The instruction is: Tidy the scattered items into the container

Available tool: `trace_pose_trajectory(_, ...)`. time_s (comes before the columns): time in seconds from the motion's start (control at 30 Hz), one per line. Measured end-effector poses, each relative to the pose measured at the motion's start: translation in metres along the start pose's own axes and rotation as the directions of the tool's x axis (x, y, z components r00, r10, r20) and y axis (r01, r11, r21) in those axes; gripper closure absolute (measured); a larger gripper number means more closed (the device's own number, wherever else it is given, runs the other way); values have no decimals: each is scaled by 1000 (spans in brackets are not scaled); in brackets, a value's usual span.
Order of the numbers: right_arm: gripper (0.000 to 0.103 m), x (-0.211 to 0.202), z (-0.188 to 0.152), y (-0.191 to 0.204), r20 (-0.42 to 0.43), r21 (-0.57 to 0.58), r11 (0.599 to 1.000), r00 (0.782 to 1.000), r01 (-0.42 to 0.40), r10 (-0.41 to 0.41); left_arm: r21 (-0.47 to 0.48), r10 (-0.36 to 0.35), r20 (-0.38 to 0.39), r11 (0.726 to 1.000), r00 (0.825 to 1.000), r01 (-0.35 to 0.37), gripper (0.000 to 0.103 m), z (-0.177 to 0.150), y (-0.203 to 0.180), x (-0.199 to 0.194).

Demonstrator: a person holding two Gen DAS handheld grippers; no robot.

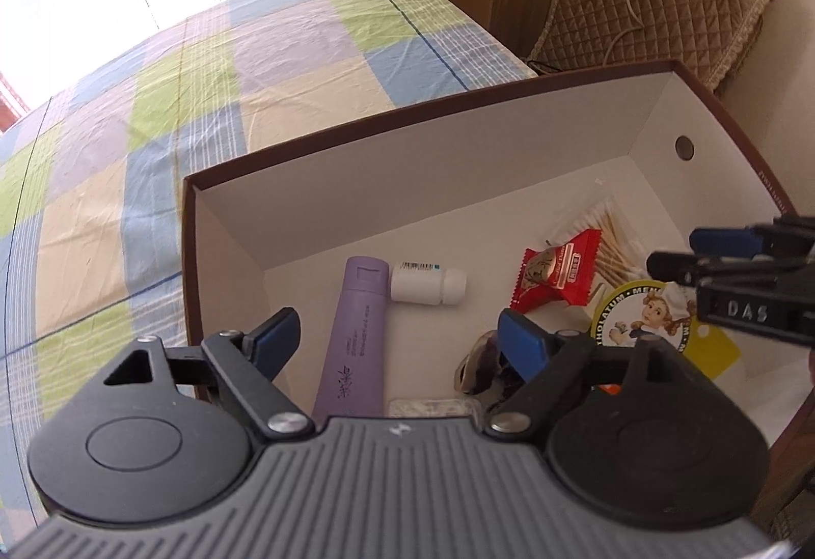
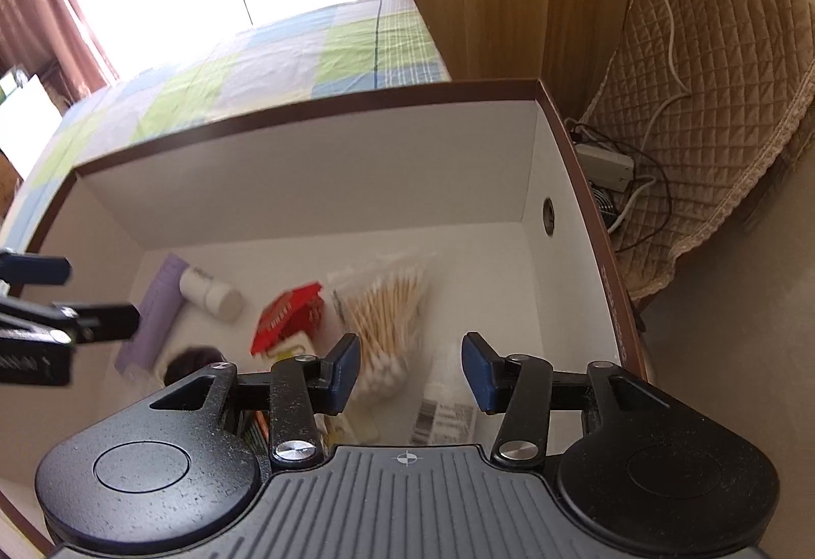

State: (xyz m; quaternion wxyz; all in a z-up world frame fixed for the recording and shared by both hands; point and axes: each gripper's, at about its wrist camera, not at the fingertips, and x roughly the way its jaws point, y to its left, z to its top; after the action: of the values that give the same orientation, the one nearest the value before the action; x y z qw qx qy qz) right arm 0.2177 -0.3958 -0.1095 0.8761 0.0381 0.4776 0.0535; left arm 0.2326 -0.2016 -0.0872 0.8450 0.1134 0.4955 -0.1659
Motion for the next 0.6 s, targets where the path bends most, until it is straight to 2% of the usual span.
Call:
trace_pose_trajectory(0.17, 52, -9, -6, -1, 11, 20, 1000, 1000, -10, 10, -33, 15, -3, 999, 1000, -15, 14, -6, -2, -10)
trace_pose_trajectory(0.6, 52, -32, -16, 2, 54, 41, 999, 998, -24, 21, -29, 64, 25, 998, 998, -64, 12, -21, -13, -35)
